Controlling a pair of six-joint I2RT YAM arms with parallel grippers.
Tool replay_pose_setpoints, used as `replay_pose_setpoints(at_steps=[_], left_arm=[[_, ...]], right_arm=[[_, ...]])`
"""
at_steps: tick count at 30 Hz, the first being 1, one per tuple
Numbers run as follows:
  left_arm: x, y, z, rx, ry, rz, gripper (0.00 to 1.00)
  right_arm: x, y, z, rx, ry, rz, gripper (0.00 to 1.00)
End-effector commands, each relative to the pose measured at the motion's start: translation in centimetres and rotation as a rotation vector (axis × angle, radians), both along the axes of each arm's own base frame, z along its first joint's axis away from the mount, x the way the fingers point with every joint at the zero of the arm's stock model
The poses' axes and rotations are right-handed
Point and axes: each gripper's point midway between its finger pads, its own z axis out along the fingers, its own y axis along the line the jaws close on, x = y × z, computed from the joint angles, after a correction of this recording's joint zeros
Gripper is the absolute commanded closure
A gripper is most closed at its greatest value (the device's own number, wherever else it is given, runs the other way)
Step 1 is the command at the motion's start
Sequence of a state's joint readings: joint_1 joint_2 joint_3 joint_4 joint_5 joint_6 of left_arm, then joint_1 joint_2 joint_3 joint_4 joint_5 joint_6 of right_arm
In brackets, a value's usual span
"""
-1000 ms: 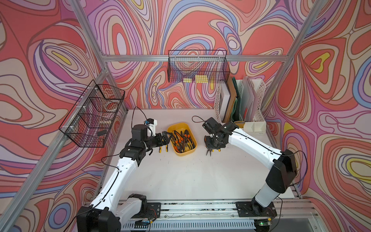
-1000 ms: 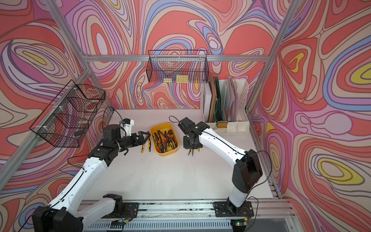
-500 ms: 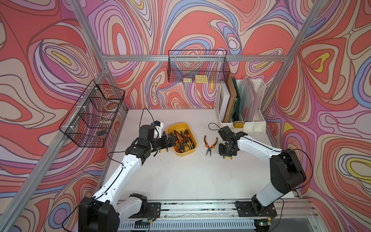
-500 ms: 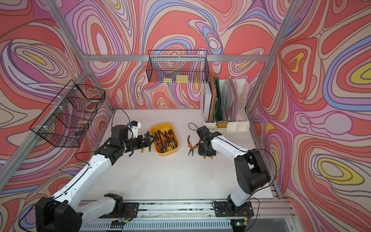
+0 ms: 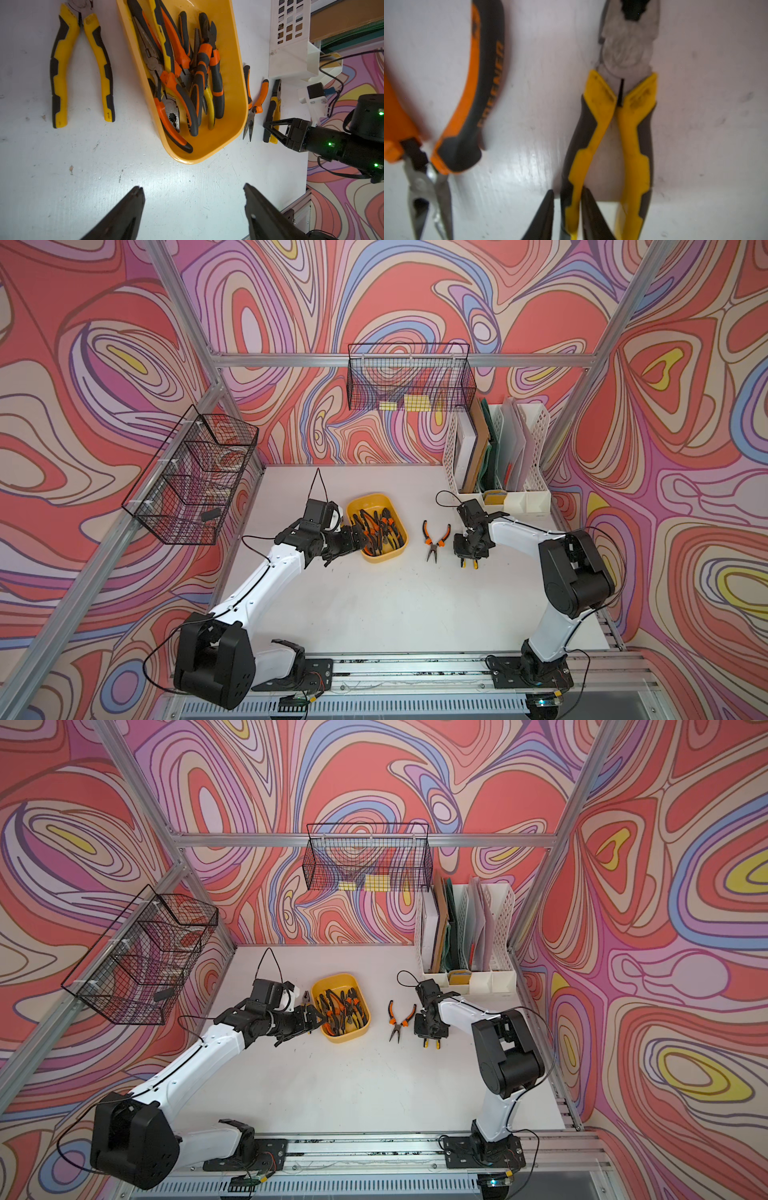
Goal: Take the pliers out of the storage box
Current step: Place the pliers at the center of the board, then pick up the pliers from the storage box.
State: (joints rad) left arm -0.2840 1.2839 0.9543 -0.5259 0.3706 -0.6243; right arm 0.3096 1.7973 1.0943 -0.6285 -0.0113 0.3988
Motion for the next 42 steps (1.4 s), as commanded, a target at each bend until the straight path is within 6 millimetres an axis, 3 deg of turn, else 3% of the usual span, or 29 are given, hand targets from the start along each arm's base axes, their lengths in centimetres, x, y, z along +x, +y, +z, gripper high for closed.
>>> replay_pose_setpoints(at_steps=[1,5,13,17,20,27,34,42], left_arm=[[0.2,0.4,0.5,0.044,0.037,0.033,0.2],[0.7,0.3,0.3,0.087,0.079,0.046,0.2],[1.7,-1.1,-1.0,0.181,0.176,0.088,0.25],[2.0,-3.1,-2.0,0.202,0.212,0.063,0.3],[2.3,-3.5,-3.1,0.21,0.248,0.087,0.33],[3.5,-3.8,-4.7,0.242,0.312,0.129,0.39],[4.8,-4.6,-6.1,0.254,0.344,0.137,0.46],[5.1,-4.5,-8.6,0.274,0.385,0.161,0.53]], right_arm=[[1.1,-0.1,0.1,0.004,-0.023,0.007,0.56],[0.6,-0.5,1.1,-0.005,-0.024,-0.009,0.45],[-0.7,-1.0,6.7,0.019,-0.1,-0.032,0.34],[-1.7,-1.2,8.9,0.036,-0.136,-0.031,0.32],[-2.5,-1.4,10.0,0.045,-0.159,-0.034,0.32],[-4.1,-1.2,10.6,0.094,-0.186,-0.021,0.33],[-4.6,-0.8,10.5,0.124,-0.193,-0.016,0.36],[-4.9,-0.6,9.9,0.144,-0.184,-0.012,0.38]])
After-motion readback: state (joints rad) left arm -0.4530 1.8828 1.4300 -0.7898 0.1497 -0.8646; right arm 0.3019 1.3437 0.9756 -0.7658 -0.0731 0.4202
